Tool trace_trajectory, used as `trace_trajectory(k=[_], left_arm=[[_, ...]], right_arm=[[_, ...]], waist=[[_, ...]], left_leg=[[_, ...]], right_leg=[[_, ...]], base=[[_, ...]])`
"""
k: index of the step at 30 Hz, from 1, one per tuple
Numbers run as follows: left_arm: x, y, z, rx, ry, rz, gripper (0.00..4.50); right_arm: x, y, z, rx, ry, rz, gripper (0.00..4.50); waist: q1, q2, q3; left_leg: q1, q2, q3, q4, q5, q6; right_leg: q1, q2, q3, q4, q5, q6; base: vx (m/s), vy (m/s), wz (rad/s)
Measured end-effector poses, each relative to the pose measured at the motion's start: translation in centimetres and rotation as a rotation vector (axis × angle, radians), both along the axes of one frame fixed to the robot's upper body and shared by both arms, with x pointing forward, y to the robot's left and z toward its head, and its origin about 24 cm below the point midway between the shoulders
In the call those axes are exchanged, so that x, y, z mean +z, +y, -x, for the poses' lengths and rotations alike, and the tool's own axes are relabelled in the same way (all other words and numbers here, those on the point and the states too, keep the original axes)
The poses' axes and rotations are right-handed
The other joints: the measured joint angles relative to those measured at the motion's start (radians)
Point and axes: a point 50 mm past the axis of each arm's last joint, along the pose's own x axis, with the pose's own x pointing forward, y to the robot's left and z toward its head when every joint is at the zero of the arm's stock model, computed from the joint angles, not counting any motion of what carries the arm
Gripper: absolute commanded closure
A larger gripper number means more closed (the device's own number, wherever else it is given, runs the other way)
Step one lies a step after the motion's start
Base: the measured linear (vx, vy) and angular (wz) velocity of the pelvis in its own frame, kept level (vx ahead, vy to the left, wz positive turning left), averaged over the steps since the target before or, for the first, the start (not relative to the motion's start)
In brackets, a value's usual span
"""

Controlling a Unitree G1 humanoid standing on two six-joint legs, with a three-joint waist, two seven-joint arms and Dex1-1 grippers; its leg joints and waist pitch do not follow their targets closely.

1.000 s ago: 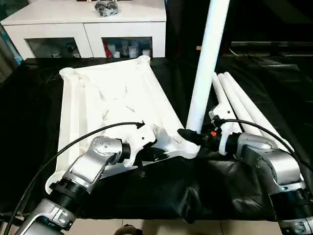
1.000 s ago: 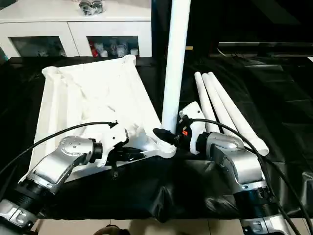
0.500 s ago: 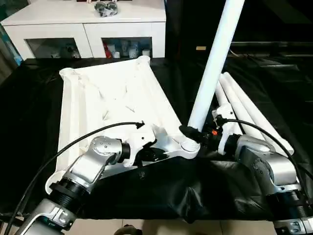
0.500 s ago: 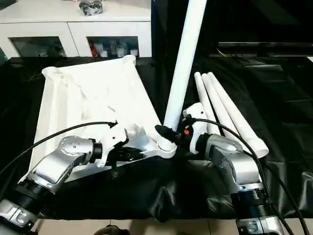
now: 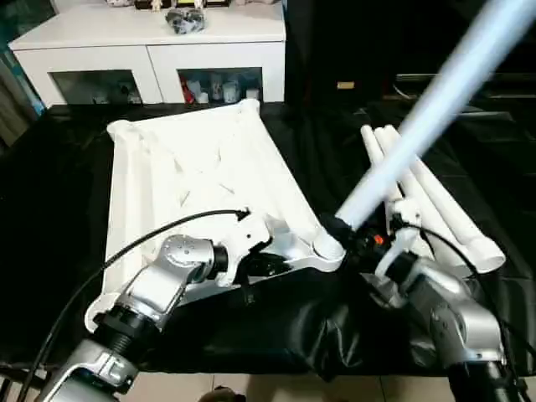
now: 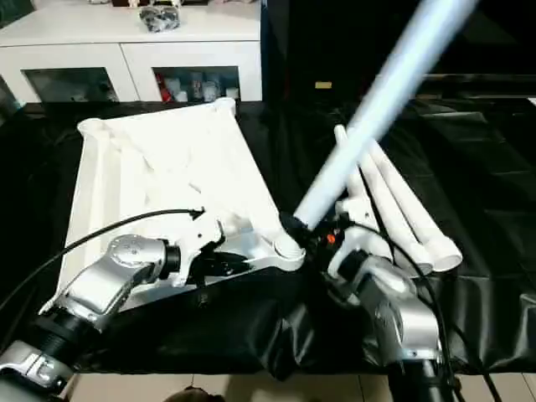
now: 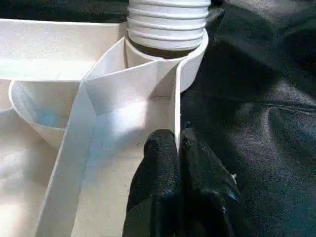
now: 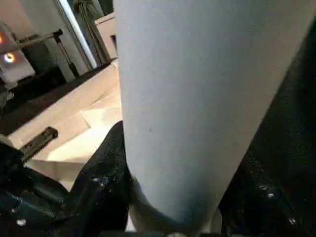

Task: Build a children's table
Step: Insert table leg to table base

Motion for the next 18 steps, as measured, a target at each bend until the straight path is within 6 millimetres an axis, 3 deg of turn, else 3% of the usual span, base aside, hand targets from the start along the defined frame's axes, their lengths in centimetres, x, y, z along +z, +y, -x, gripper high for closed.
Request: trace_trajectory(k=[9,18], left_arm=[[0.0,0.0,0.0,-0.001,-0.003,-0.005,4.5],[0.3,0.4,0.0,-0.012,-0.021,-0.028,4.5]], right_arm=[[0.9,0.6,-0.1,0.087,-0.074,0.197,2.59],[1.3,1.0,-1.0,0.219,-0.084,0.294,2.6]], waist=[[-0.002,-0.003,0.0],[-0.01,-0.023,0.003]], left_leg=[[0.0,0.0,0.0,-0.001,0.0,0.0],[0.0,0.0,0.0,-0.004,0.0,0.0]], right_leg=[[0.0,0.0,0.0,-0.001,0.0,0.001],[-0.001,0.0,0.0,-0.003,0.0,0.001]], base=[[0.0,0.0,0.0],[0.0,0.0,0.0]])
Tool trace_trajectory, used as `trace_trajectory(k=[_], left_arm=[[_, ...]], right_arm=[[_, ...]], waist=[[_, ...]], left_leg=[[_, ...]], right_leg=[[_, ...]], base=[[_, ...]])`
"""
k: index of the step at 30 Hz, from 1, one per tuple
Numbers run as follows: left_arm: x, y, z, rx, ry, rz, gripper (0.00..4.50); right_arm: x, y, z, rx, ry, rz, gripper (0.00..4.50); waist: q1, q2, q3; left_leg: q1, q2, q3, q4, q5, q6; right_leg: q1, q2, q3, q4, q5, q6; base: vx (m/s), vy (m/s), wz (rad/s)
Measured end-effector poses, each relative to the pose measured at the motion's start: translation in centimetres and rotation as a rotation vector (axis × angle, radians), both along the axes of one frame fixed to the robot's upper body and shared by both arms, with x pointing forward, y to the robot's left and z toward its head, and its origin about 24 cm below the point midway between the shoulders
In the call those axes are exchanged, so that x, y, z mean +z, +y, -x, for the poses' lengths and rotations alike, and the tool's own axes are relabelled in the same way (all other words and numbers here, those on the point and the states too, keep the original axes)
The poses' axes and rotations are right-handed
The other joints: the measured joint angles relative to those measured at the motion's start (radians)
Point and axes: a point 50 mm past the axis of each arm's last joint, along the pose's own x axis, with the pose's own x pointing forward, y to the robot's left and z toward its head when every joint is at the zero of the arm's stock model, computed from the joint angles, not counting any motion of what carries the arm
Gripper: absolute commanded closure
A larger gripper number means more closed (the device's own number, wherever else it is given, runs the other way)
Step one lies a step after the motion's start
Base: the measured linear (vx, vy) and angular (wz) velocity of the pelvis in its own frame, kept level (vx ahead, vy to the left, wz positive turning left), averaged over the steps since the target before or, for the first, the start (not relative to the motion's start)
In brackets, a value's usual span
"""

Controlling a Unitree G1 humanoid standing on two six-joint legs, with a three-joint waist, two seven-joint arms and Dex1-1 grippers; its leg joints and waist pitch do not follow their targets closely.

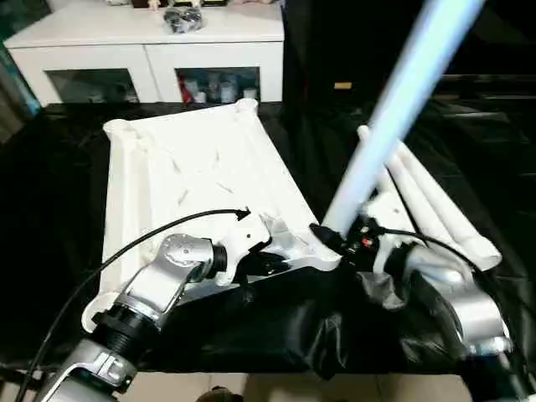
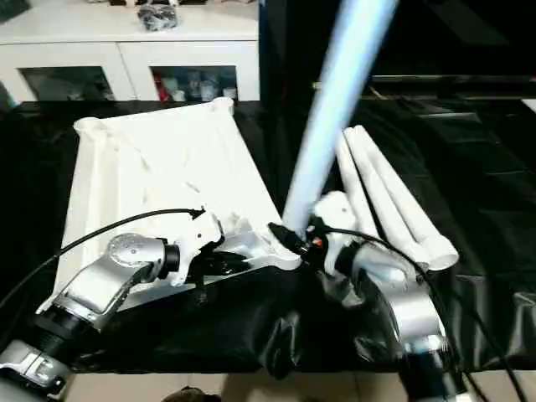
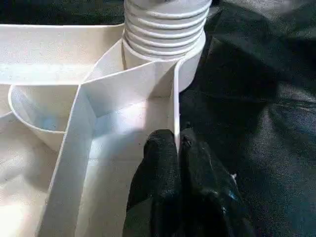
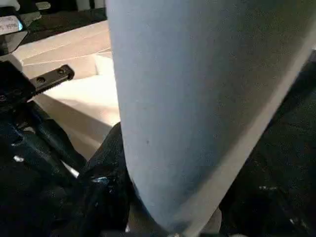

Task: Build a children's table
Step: Insert table leg to table base

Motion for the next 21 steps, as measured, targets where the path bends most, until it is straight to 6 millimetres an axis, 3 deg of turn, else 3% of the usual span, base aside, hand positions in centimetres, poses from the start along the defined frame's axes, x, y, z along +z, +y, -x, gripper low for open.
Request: trace_trajectory(k=[7,13,21], left_arm=[[0.3,0.5,0.5,-0.043,0.004,-0.013,4.5],[1.1,1.3,1.2,-0.137,0.003,-0.054,4.5],[1.5,2.4,1.4,-0.19,0.027,-0.079,4.5]], right_arm=[[0.2,-0.2,-0.2,0.124,0.034,0.014,2.6],[0.6,-0.3,0.7,0.307,0.051,0.036,2.6],[0.8,0.3,1.1,0.425,0.043,0.045,2.6]], waist=[[0.0,-0.014,-0.001],[0.009,-0.035,0.004],[0.008,-0.04,0.009]], left_leg=[[0.0,0.0,0.002,-0.006,0.0,0.0],[0.0,0.0,0.004,-0.013,0.0,0.0],[0.002,0.0,0.006,-0.017,0.0,0.0]], right_leg=[[0.001,0.0,0.0,-0.005,0.004,-0.006],[0.0,0.0,-0.001,-0.01,0.001,-0.007],[0.0,0.0,0.0,-0.012,0.0,-0.007]], base=[[0.0,0.0,0.0],[0.0,0.0,0.0],[0.0,0.0,0.0]])
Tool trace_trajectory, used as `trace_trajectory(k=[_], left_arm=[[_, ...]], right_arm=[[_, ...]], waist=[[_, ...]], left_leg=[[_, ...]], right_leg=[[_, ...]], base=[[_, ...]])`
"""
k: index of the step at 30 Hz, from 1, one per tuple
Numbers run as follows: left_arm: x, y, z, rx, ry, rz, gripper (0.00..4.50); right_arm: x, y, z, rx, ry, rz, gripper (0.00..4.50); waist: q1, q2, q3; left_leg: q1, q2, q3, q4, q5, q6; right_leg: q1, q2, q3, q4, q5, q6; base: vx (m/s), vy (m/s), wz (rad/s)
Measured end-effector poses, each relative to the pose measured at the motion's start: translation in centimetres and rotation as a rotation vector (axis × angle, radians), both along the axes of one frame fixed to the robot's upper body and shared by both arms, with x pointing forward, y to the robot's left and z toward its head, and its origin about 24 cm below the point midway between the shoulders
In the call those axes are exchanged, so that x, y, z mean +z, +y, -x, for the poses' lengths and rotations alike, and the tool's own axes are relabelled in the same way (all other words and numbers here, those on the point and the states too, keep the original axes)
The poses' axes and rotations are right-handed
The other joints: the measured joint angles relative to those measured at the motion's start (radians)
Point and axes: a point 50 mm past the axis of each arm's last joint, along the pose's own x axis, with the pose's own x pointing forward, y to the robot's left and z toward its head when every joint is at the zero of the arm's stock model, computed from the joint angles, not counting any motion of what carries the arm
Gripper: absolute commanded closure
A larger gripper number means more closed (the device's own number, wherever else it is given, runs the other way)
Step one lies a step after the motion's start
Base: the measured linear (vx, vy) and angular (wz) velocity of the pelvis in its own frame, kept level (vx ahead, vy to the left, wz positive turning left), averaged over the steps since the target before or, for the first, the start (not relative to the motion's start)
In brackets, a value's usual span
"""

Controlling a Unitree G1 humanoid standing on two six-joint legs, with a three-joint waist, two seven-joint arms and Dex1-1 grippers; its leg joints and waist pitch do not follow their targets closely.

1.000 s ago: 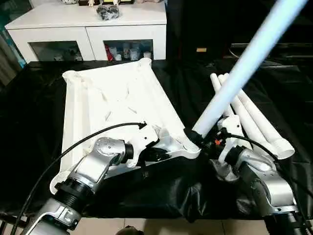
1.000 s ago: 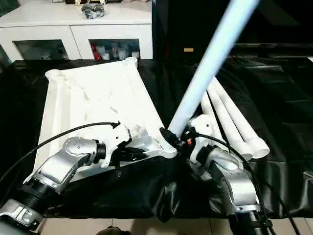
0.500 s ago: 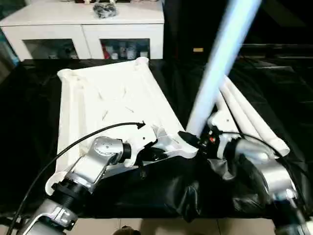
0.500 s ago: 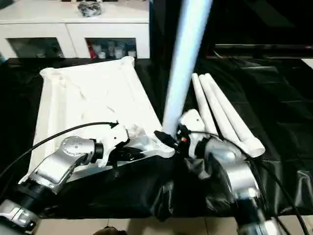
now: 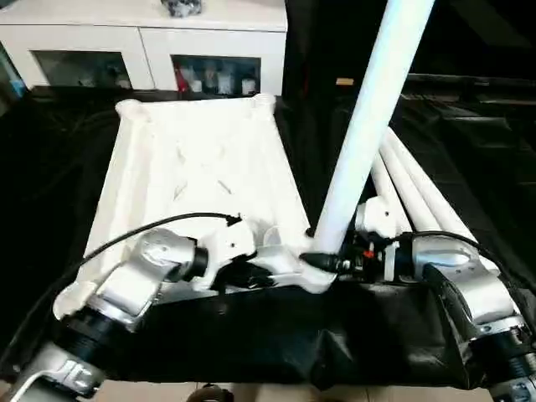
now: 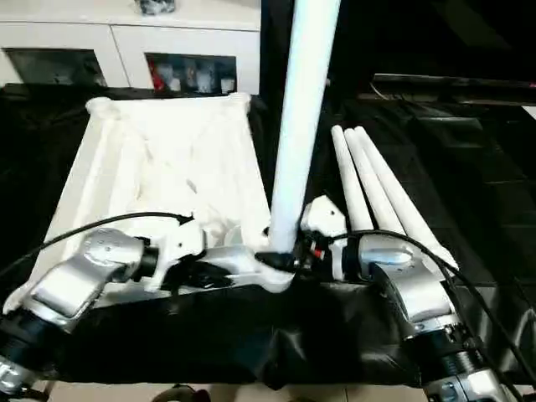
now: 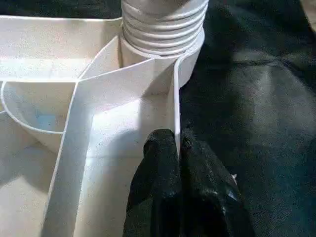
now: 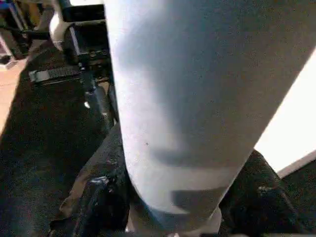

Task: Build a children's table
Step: Insert table leg to table base

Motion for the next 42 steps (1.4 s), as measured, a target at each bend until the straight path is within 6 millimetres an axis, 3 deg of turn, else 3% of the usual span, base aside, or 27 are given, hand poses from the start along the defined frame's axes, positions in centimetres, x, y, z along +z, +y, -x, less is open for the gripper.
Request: trace_trajectory(k=[8,12,17,22,26,37,38,42], left_arm=[[0.2,0.4,-0.1,0.003,0.008,0.001,4.5],[0.5,0.1,-1.1,0.15,-0.029,0.021,4.5],[0.7,-2.1,-2.3,0.358,-0.026,0.053,4.5],[0.8,-5.1,-3.0,0.55,-0.04,0.089,4.5],[0.8,-6.0,-2.9,0.575,-0.063,0.088,4.5],[1.0,-6.5,-3.0,0.576,-0.107,0.065,4.5],[1.0,-6.5,-3.0,0.575,-0.109,0.064,4.5],[1.0,-6.4,-3.0,0.569,-0.119,0.06,4.5]], right_arm=[[0.0,0.4,-0.1,0.014,-0.014,-0.022,2.6],[0.1,1.0,-2.2,-0.143,-0.051,-0.07,2.6],[0.3,1.3,-5.0,-0.383,-0.095,-0.062,2.6],[0.7,1.7,-7.5,-0.609,-0.068,-0.095,2.6],[0.9,1.9,-7.9,-0.634,-0.065,-0.102,2.6],[1.1,1.9,-8.1,-0.637,-0.076,-0.098,2.6],[1.1,1.9,-8.1,-0.636,-0.076,-0.098,2.25],[1.0,2.0,-8.2,-0.635,-0.066,-0.11,2.02]], waist=[[0.0,-0.004,0.011],[-0.01,-0.002,0.029],[-0.034,-0.001,0.036],[-0.038,-0.001,0.037],[-0.033,0.0,0.036],[-0.029,0.0,0.036],[-0.029,0.0,0.036],[-0.03,0.0,0.036]], left_leg=[[0.009,0.0,0.005,-0.007,0.0,-0.001],[0.01,0.0,0.006,-0.008,0.0,-0.001],[0.01,0.0,0.006,-0.008,0.0,-0.001],[0.008,0.0,0.006,-0.008,0.001,-0.002],[0.009,0.001,0.006,-0.01,0.001,-0.002],[0.01,0.003,0.007,-0.013,0.0,-0.003],[0.01,0.003,0.007,-0.013,0.0,-0.003],[0.01,0.003,0.007,-0.013,0.0,-0.003]], right_leg=[[0.002,0.0,0.004,0.0,0.0,0.001],[-0.001,0.0,0.005,0.0,-0.002,0.002],[-0.006,-0.001,0.005,-0.002,-0.001,0.002],[-0.014,-0.002,0.004,-0.003,0.01,-0.015],[-0.014,-0.001,0.003,-0.005,0.012,-0.016],[-0.014,0.0,0.002,-0.008,0.012,-0.016],[-0.014,0.0,0.002,-0.008,0.012,-0.016],[-0.014,0.0,0.002,-0.008,0.012,-0.016]], base=[[0.0,0.0,0.0],[0.0,0.0,0.0],[0.0,0.0,0.0],[0.0,0.0,0.0],[0.0,0.0,0.0],[0.0,0.0,0.0],[0.0,0.0,0.0],[0.0,0.0,0.0]])
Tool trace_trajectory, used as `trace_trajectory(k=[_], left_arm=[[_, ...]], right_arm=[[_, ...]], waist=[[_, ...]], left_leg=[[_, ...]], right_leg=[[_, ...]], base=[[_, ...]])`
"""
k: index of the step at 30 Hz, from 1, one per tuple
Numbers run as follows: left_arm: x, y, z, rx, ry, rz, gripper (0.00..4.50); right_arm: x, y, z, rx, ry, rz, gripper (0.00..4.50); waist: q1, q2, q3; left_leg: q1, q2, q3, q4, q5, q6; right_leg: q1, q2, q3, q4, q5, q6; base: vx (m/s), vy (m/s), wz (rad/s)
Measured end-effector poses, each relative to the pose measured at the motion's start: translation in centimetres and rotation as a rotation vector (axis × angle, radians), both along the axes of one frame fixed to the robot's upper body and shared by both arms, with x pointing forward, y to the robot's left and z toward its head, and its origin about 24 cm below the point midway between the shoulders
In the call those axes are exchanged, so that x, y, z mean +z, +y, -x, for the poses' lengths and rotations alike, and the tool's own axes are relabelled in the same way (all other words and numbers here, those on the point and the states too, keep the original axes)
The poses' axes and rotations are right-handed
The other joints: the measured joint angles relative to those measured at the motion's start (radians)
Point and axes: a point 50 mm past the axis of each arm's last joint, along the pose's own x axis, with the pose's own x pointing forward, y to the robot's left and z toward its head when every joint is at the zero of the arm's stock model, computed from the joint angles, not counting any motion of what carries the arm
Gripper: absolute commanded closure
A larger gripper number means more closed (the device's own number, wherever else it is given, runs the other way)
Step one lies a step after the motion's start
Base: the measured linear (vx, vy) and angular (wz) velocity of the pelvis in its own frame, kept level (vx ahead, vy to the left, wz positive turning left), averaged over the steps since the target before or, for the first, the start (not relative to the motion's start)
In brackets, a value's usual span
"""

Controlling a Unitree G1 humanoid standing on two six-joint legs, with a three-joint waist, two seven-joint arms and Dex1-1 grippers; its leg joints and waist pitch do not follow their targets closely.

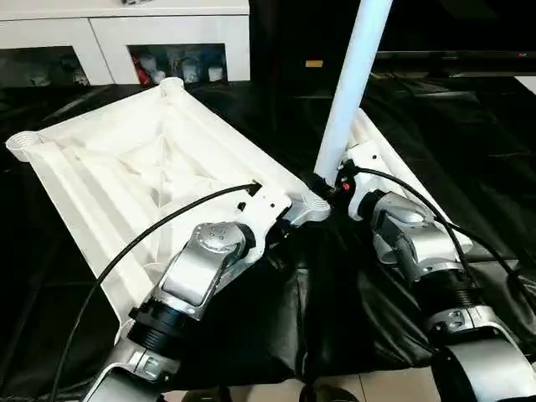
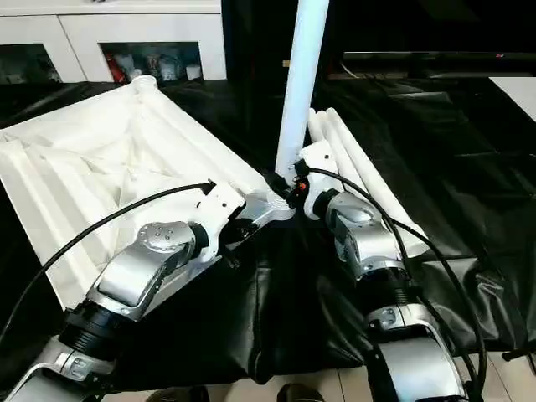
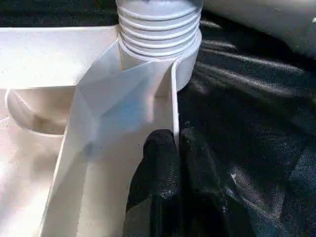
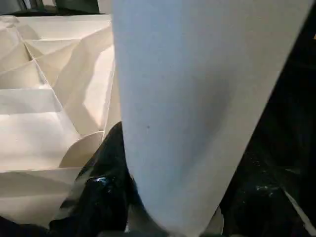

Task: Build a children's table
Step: Insert table leg to table base

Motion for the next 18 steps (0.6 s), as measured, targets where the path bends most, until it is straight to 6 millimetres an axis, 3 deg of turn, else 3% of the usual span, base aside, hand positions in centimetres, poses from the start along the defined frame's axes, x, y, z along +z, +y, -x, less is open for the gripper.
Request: trace_trajectory(k=[15,18], left_arm=[[0.3,0.7,0.3,-0.134,-0.025,-0.005,4.5],[0.2,1.1,0.5,-0.183,-0.024,-0.004,4.5]], right_arm=[[-1.3,-1.1,1.4,0.101,0.052,0.004,0.78],[-1.3,-1.8,2.2,0.164,0.052,0.03,0.78]], waist=[[0.027,0.007,0.004],[0.033,0.007,0.003]], left_leg=[[-0.005,0.0,0.001,-0.001,0.002,0.003],[-0.007,0.0,0.001,0.0,0.003,0.005]], right_leg=[[-0.003,0.0,-0.002,-0.002,0.0,0.0],[-0.003,0.0,-0.002,-0.002,0.0,0.0]], base=[[0.0,0.0,0.0],[0.0,0.0,0.0]])
